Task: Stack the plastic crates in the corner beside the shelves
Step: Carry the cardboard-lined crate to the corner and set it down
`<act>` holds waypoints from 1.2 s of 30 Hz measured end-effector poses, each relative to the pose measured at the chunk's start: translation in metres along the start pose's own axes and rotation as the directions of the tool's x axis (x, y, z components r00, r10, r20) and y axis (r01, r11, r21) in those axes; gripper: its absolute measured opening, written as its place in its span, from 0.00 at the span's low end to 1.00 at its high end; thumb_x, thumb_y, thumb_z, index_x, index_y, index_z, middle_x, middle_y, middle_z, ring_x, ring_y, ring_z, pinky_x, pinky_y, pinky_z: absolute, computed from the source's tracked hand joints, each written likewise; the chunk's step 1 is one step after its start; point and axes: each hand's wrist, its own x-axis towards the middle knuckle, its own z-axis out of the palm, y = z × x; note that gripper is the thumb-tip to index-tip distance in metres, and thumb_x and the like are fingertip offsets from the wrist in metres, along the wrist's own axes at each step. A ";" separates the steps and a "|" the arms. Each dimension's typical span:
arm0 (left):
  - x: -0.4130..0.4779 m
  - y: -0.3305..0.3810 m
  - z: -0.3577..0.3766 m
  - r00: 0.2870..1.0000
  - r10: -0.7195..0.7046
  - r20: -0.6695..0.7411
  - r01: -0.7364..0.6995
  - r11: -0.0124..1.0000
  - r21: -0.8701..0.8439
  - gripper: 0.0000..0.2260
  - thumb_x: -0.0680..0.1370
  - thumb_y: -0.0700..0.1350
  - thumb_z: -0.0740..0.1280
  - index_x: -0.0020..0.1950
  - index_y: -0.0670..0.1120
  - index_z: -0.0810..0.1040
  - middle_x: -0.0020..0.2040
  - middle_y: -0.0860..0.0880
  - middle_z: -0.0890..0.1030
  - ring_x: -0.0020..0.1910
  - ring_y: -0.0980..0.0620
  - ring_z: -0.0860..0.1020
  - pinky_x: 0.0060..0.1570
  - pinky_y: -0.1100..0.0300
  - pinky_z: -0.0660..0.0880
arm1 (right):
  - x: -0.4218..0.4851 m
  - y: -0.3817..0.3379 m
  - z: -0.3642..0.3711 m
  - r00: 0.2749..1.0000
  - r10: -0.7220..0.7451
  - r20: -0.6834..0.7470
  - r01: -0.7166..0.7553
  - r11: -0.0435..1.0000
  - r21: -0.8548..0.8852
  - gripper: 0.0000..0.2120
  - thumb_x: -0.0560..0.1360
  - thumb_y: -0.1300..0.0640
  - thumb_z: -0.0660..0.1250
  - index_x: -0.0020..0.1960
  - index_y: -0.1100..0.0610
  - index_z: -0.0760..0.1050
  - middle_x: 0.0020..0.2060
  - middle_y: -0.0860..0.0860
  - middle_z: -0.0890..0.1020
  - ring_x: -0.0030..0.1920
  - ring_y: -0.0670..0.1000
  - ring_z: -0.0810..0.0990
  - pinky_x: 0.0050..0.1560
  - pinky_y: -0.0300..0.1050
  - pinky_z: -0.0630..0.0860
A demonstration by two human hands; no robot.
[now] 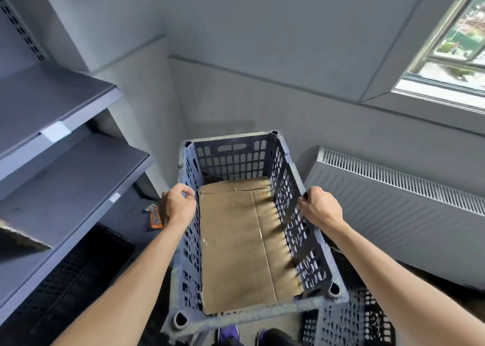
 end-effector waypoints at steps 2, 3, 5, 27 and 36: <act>0.014 0.005 -0.002 1.000 -0.005 -0.010 0.005 1.000 0.010 0.09 0.73 0.40 0.62 0.38 0.54 0.76 0.41 0.45 0.80 0.35 0.44 0.78 0.30 0.58 0.69 | 0.019 -0.012 -0.002 1.000 -0.018 -0.006 0.017 1.000 -0.002 0.10 0.77 0.52 0.60 0.49 0.59 0.73 0.47 0.58 0.81 0.46 0.61 0.79 0.43 0.48 0.72; 0.020 0.007 -0.002 1.000 -0.006 -0.019 0.006 1.000 0.008 0.09 0.73 0.39 0.62 0.38 0.53 0.76 0.39 0.46 0.80 0.34 0.44 0.78 0.29 0.58 0.70 | 0.029 -0.018 -0.003 1.000 -0.028 -0.003 0.028 1.000 -0.002 0.10 0.77 0.52 0.60 0.50 0.59 0.73 0.48 0.58 0.81 0.46 0.61 0.79 0.43 0.48 0.71; 0.032 0.012 -0.002 0.999 -0.021 -0.037 0.022 1.000 0.006 0.12 0.73 0.36 0.61 0.38 0.52 0.77 0.37 0.49 0.78 0.33 0.45 0.78 0.31 0.55 0.76 | 0.053 -0.029 -0.003 0.999 -0.049 0.005 0.049 0.999 -0.003 0.09 0.77 0.53 0.60 0.49 0.59 0.72 0.49 0.59 0.81 0.46 0.61 0.78 0.42 0.48 0.71; 0.160 0.043 0.123 0.911 -0.382 -0.157 0.398 0.914 0.084 0.17 0.74 0.29 0.60 0.41 0.49 0.80 0.50 0.49 0.78 0.44 0.46 0.77 0.43 0.55 0.78 | 0.342 -0.084 0.072 0.889 -0.260 0.377 0.311 0.947 -0.078 0.13 0.77 0.54 0.60 0.55 0.62 0.71 0.55 0.63 0.80 0.54 0.65 0.79 0.50 0.52 0.74; 0.195 -0.003 0.156 0.897 -0.441 -0.021 0.442 0.897 0.012 0.16 0.74 0.31 0.63 0.36 0.51 0.78 0.45 0.48 0.82 0.41 0.47 0.80 0.38 0.55 0.79 | 0.379 -0.112 0.122 0.887 -0.193 0.421 0.290 0.940 -0.180 0.14 0.78 0.53 0.59 0.59 0.61 0.70 0.56 0.62 0.79 0.55 0.65 0.78 0.54 0.55 0.75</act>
